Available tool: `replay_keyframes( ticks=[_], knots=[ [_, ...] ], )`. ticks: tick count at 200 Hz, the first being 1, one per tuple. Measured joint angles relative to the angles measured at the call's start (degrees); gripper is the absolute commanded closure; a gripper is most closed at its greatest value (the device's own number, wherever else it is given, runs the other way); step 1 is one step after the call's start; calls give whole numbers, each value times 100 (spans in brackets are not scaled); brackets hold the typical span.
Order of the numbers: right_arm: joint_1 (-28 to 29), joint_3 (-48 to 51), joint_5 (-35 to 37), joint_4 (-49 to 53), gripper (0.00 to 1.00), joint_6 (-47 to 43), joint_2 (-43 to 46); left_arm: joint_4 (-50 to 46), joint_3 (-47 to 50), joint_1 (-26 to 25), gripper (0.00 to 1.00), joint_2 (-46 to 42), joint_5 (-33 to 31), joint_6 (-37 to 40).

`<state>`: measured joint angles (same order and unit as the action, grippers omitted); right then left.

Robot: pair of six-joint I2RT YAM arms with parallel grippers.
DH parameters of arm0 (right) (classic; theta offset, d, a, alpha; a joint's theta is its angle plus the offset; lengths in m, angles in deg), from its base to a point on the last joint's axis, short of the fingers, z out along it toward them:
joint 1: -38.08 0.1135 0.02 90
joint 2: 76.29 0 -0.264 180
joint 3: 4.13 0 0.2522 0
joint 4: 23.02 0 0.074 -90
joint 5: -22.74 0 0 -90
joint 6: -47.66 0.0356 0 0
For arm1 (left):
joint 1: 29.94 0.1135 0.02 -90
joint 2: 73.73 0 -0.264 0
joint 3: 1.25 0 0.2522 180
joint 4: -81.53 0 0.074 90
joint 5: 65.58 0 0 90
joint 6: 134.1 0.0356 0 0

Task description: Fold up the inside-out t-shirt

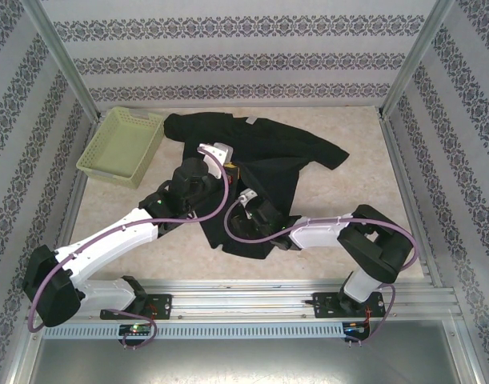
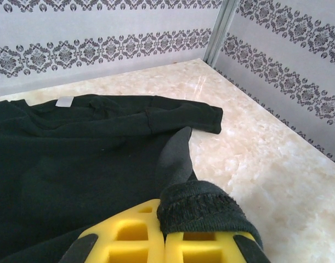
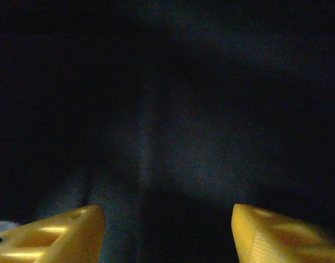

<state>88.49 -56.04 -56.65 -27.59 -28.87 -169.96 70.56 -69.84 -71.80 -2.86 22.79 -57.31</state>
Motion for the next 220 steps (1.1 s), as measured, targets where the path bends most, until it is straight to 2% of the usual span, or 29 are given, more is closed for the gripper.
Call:
replay_keyframes(
  ticks=[41, 57, 86, 117, 159, 186, 220],
  knots=[
    [-66, 39, 597, 149, 32, 11, 31, -203, -2, 7, 100, -2, 24, 125],
    [-81, -103, 857, 365, 26, 70, -37, -273, -33, 28, 100, -4, 142, 120],
    [-85, -1054, 1331, 863, 19, 321, -638, -476, -378, 37, 100, -2, 369, 74],
    [-271, -2144, 1543, 1510, 18, 616, -1250, -754, -984, 37, 100, -2, 614, 17],
    [-815, -3108, 1543, 2494, 14, 1080, -1738, -1021, -1563, 37, 100, -74, 793, -107],
    [-1121, -4033, 1469, 3235, 9, 1390, -2243, -1060, -1801, 37, 100, -81, 942, -256],
    [-1351, -5160, 1329, 4144, 9, 1681, -2933, -1196, -2109, 37, 100, -72, 1093, -490]
  ],
)
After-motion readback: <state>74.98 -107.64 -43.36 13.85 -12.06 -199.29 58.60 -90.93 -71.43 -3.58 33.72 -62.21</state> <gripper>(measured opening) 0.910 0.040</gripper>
